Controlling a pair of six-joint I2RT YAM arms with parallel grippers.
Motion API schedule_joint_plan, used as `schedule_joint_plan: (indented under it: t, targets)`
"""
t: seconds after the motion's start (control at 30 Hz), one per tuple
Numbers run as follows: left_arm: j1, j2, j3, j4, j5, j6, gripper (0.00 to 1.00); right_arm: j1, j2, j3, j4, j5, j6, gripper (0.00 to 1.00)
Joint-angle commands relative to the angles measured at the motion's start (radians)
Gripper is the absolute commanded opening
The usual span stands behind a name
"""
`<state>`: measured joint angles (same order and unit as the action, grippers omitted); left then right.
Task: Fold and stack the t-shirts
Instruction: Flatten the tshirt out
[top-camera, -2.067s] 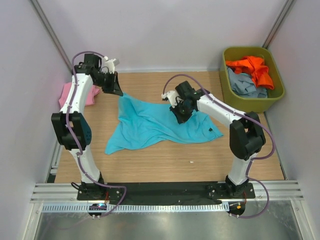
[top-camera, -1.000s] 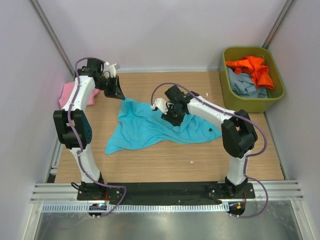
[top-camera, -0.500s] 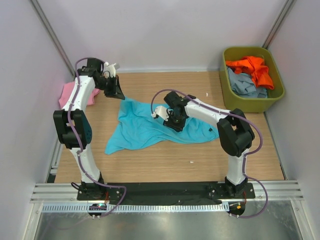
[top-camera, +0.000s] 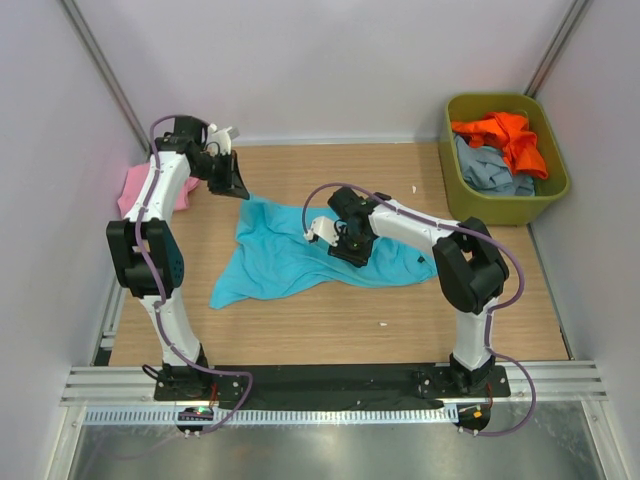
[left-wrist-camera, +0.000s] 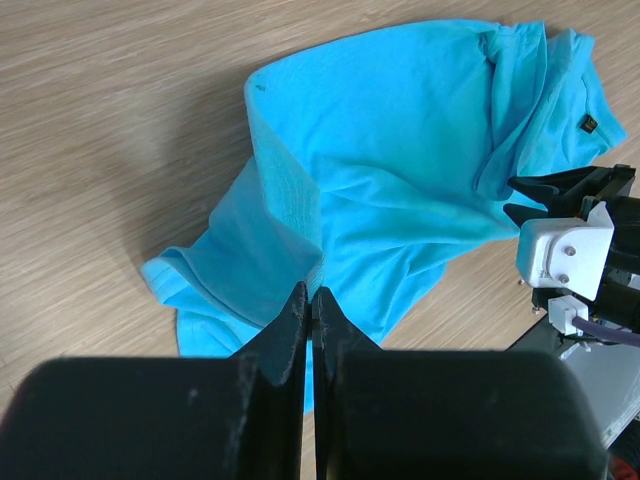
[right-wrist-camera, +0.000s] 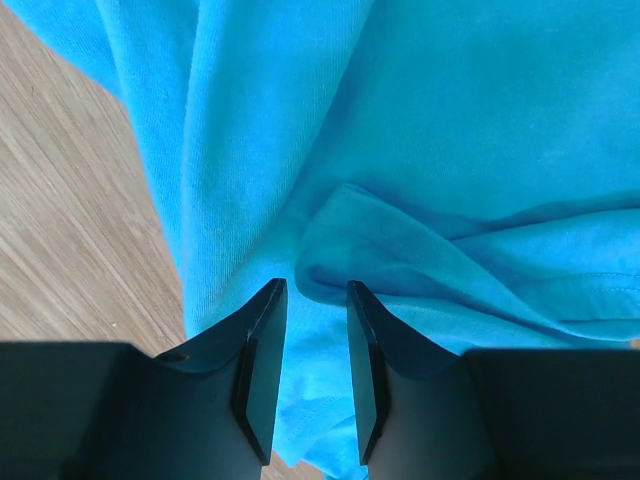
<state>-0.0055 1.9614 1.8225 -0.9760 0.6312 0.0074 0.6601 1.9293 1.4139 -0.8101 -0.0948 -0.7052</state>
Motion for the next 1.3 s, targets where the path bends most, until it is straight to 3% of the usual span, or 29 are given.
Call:
schedule_joint_plan:
  t: [0.0, 0.2, 0.63, 0.77, 0.87, 1.27]
  targets:
    - [0.001, -0.038, 0.001, 0.033, -0.001, -0.003, 0.0, 0.009, -0.012, 0.008, 0.0, 0.02, -0.02, 0.37]
    - [0.001, -0.036, 0.008, 0.034, -0.002, -0.003, 0.0, 0.012, 0.0, 0.0, -0.001, 0.043, -0.028, 0.31]
    - [0.001, -0.022, 0.021, 0.037, 0.004, -0.037, 0.0, 0.021, 0.02, -0.006, -0.035, 0.02, -0.059, 0.32]
    - [0.001, -0.024, 0.015, 0.039, 0.002, -0.037, 0.0, 0.022, 0.034, -0.001, -0.026, 0.036, -0.059, 0.22]
    - [0.001, -0.025, 0.012, 0.042, 0.001, -0.037, 0.0, 0.022, 0.03, 0.005, -0.008, 0.072, -0.054, 0.01]
    - [0.001, 0.001, 0.034, 0.048, 0.018, -0.05, 0.0, -0.019, -0.059, 0.072, 0.003, 0.237, -0.102, 0.01]
